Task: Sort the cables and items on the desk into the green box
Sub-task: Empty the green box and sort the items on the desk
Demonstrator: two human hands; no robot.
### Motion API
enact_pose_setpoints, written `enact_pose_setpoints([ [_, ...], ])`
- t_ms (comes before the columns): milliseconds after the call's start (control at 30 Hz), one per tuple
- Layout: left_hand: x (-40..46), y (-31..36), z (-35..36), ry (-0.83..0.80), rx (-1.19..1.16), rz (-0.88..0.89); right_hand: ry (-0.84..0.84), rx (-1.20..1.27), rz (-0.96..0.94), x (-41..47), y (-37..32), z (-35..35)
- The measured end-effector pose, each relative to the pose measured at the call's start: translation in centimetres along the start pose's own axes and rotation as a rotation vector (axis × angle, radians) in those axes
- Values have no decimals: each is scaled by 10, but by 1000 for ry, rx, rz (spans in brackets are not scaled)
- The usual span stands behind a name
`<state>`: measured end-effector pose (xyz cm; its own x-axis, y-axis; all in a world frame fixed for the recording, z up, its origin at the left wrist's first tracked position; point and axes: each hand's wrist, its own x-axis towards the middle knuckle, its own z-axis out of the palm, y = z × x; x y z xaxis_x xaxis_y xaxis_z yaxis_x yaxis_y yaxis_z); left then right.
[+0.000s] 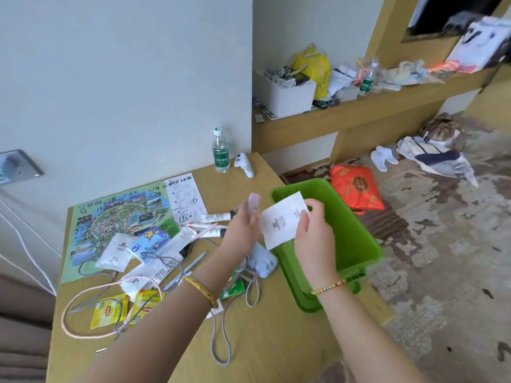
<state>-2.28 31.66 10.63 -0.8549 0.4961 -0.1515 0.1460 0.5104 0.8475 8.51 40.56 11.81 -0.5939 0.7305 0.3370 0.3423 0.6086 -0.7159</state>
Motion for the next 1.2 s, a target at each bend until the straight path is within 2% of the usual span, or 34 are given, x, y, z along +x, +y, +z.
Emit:
enact_pose_setpoints([
  [100, 4, 36, 21, -210, 12, -1, 34, -80, 72, 23, 25, -26],
  [233, 3, 64, 62, -387, 36, 6, -124, -281, 189, 27, 65, -38],
  [433, 11, 48, 100, -398, 448, 128, -459, -407, 193, 21, 89, -34],
  [500, 13, 43, 97, -357, 405, 133, -451, -430, 178, 20, 89, -31],
  [567, 15, 37, 86, -260, 318, 155, -354, -391, 116, 19, 80, -25],
  [700, 16, 9, 47, -38, 194, 153, -180, -253, -152, 10, 41, -2],
  [767, 15, -12, 23, 48, 194, 112, -232, -183, -303, 0, 23, 16],
  [833, 11, -37, 1, 85, 230, 34, -381, -174, -380, -14, 12, 38],
  [900, 4, -65, -17, 42, 319, -47, -522, -193, -321, -30, 14, 64],
  [1000, -12, -105, -31, -126, 461, -129, -678, -295, -138, -49, 33, 96],
  [1100, -24, -135, -29, -243, 629, -121, -728, -409, -118, -65, 56, 116],
  [1200, -22, -156, -21, -309, 840, -9, -720, -416, -146, -73, 70, 136],
])
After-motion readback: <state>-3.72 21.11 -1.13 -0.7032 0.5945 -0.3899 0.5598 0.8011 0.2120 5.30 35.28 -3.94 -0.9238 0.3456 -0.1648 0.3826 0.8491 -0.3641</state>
